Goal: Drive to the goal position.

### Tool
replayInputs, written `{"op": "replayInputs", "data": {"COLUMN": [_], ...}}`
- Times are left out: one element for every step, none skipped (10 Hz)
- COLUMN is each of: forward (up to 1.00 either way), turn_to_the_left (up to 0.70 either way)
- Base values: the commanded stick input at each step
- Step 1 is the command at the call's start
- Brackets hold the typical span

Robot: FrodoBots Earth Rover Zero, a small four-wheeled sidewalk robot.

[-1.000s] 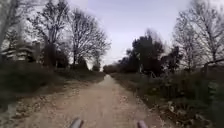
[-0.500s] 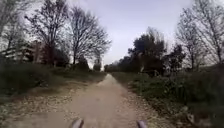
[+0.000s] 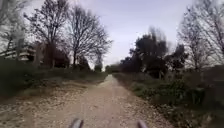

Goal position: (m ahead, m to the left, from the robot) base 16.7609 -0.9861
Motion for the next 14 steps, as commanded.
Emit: {"op": "replayInputs", "data": {"forward": [0.7, 0.7, 0.7, 0.7, 0.7, 0.7, 0.7, 0.7, 0.7, 0.7, 0.7, 0.7, 0.7, 0.7], "turn_to_the_left": [0.0, 0.0, 0.0, 0.0, 0.0, 0.0, 0.0, 0.0, 0.0, 0.0, 0.0, 0.0, 0.0, 0.0]}}
